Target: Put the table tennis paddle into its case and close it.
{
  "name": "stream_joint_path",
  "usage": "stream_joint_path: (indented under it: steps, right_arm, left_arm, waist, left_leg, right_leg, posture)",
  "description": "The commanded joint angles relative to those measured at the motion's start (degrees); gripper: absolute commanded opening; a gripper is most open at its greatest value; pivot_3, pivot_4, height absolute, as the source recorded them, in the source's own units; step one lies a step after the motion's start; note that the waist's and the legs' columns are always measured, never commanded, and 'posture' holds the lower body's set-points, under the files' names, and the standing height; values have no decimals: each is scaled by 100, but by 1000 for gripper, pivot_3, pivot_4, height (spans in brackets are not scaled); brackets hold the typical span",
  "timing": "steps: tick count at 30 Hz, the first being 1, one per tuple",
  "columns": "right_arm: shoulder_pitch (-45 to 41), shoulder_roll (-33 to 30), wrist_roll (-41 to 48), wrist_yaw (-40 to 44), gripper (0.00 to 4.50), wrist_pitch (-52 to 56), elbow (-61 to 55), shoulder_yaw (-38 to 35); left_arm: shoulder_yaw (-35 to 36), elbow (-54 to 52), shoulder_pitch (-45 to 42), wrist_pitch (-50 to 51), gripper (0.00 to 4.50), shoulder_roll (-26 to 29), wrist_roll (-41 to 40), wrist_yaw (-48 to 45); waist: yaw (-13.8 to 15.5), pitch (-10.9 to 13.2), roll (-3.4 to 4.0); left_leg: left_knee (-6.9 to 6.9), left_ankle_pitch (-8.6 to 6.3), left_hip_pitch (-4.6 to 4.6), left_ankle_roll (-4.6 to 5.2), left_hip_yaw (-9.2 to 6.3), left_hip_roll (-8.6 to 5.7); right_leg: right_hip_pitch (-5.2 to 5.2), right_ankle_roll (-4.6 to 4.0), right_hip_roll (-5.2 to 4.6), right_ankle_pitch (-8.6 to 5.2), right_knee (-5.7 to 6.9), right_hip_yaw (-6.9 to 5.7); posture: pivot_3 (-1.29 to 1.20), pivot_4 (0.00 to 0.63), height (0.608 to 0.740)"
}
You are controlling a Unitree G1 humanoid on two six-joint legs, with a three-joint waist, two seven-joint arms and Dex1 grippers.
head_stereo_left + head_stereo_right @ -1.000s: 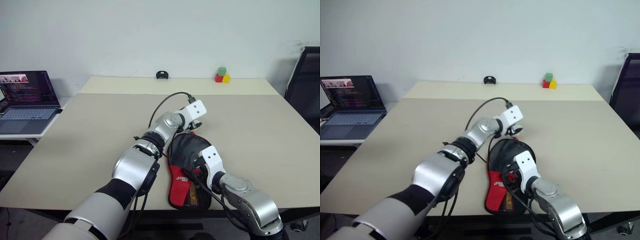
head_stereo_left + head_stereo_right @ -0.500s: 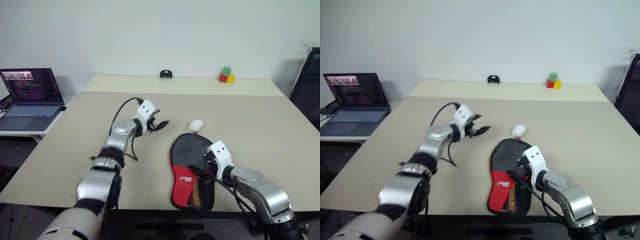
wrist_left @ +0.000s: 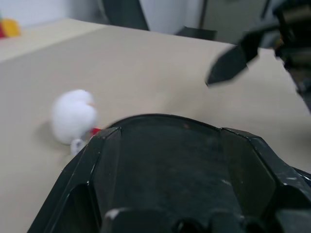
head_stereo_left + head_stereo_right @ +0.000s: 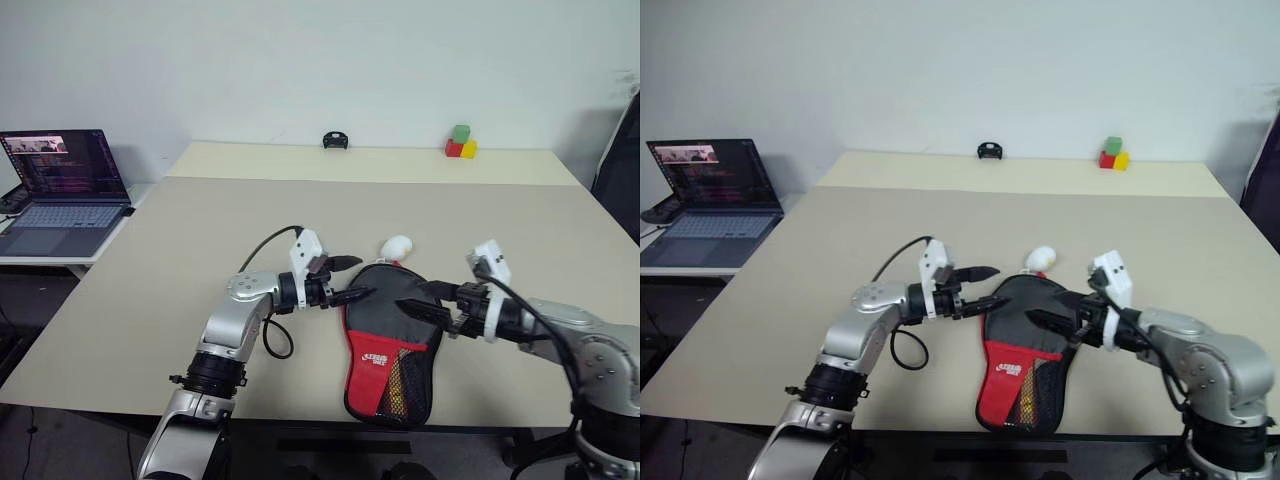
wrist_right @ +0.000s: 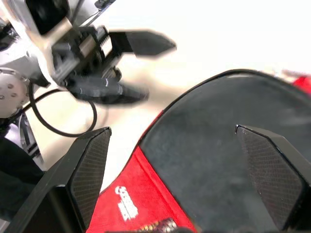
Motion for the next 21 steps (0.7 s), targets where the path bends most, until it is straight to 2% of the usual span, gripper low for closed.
stream_joint_path:
  steps: [1, 2, 3, 6, 10, 16, 21]
  right_arm:
    - [-36, -163, 214, -24, 4500, -66, -96, -157]
    - [-26, -217, 188, -56, 4500, -110, -69, -176]
    - [-12, -259, 171, -75, 4500, -150, -48, -197]
    - [0, -259, 153, -187, 4500, -221, -29, -201]
    - [125, -387, 95, -246, 4500, -340, -15, -237]
    - [125, -704, 55, -244, 4500, -547, 180, -300]
    - [-540, -760, -278, -372, 4500, -979, 953, -28]
  left_arm:
    - [-187, 278, -308, -293, 3479, -80, 98, -70]
    - [-264, 495, -399, -377, 3479, -118, 146, -123]
    - [-326, 698, -490, -428, 3666, -166, 186, -150]
    - [-454, 1206, -738, -801, 4448, -298, 374, -107]
    - [-709, 1846, -1017, -1341, 4481, -594, 755, 68]
    - [-995, 2051, -841, -1572, 4481, -695, 977, -133]
    - [-1057, 2031, -618, -1609, 4481, -608, 1044, -207]
  waist:
    - [9, 1, 0]
    - [7, 1, 0]
    - [5, 2, 1]
    - [1, 3, 1]
    - [22, 5, 0]
    - [15, 7, 4]
    - [-11, 8, 8]
  left_leg:
    - [0, 0, 0, 0, 0, 0]
    - [0, 0, 0, 0, 1, 0]
    - [0, 0, 0, 1, 2, 0]
    - [0, 0, 0, 1, 7, 0]
    - [1, 0, -6, 1, 8, 0]
    - [2, 0, -21, 3, 13, 0]
    - [5, 1, -16, 3, 20, 1]
  right_leg:
    - [0, 0, 0, 0, 0, 0]
    - [0, 0, 1, 0, 0, 0]
    - [0, 0, 1, 0, 1, 1]
    - [-1, 0, 2, 0, 2, 4]
    - [-3, 0, 1, 0, 0, 4]
    - [-16, 1, 2, 0, -5, 8]
    - [-17, 1, 2, 0, 5, 17]
  posture:
    - [0, 150, 740]
    - [0, 150, 740]
    - [0, 150, 740]
    - [0, 150, 740]
    - [0, 150, 740]
    - [0, 150, 740]
    - [0, 150, 740]
